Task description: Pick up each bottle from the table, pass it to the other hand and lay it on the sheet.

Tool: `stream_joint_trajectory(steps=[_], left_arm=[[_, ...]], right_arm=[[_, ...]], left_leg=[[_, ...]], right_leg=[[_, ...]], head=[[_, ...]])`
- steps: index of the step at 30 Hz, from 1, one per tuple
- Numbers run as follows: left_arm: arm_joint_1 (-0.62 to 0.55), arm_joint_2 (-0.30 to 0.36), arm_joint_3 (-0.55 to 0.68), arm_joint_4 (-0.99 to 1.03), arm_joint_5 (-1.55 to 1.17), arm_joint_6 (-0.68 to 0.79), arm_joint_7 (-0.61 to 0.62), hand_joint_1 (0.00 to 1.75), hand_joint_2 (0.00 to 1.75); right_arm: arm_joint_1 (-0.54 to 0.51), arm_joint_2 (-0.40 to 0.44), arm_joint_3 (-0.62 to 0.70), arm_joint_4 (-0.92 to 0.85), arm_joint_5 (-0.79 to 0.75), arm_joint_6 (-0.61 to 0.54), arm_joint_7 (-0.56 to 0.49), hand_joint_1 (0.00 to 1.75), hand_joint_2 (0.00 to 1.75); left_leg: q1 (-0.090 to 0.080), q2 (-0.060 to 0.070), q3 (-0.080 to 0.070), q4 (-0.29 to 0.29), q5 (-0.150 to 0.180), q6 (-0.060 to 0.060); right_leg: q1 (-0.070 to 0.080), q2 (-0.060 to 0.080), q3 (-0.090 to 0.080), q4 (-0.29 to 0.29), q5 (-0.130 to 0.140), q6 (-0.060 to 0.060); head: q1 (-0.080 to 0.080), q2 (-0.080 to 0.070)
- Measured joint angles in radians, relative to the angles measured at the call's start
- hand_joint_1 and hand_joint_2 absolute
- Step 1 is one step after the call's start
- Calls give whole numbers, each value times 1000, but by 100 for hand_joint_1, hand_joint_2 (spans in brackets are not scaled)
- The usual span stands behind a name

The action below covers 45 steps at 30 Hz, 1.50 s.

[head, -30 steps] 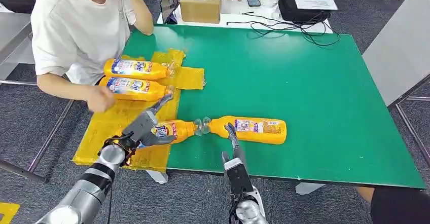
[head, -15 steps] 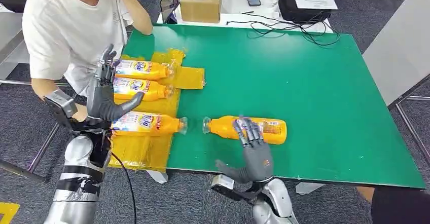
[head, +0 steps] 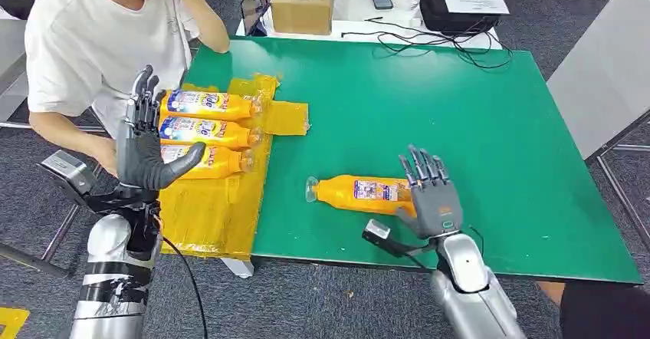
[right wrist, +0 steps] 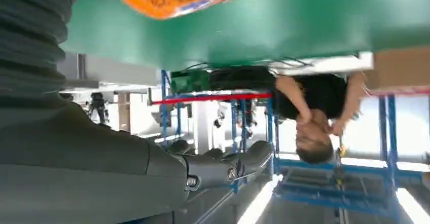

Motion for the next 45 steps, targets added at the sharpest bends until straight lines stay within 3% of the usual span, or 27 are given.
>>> stream_joint_trajectory(steps=[5,10,14,32,33,34,45], left_arm=[[4,-11,-4,1,-42,26,-16,0,175],[-7,-18,-14,10,-61,43,-22,0,175],[-23,-24,-24,23,-66,49,-25,0,175],[-50,-26,-50,71,-73,49,-27,0,175],[-53,-27,-53,74,-73,48,-28,0,175],[-56,-28,-57,79,-74,49,-28,0,175],[-61,-29,-66,97,-90,69,-28,0,175]], right_arm=[[-120,-3,-18,190,-46,30,9,0,175],[-177,29,-29,327,-65,33,8,0,175],[-225,68,-29,415,-64,100,12,0,175],[-296,134,-3,542,-30,185,-5,0,175],[-301,137,1,546,-24,191,-1,10,175],[-306,141,7,550,-21,196,2,150,175],[-358,162,40,585,12,251,142,150,175]], left_leg=[[0,0,0,0,0,0],[1,0,0,0,0,0],[1,0,0,0,0,0],[1,0,0,0,0,0],[1,0,0,0,0,0],[1,0,0,0,0,0],[1,0,-1,0,0,0]], right_leg=[[0,0,0,0,0,0],[1,1,-1,0,0,0],[1,0,-1,0,0,0],[1,0,-1,0,0,0],[1,0,-1,0,0,0],[1,0,-1,0,0,0],[1,0,-1,0,0,0]], head=[[0,0],[-1,0],[-1,0],[0,0],[0,0],[0,0],[0,0]])
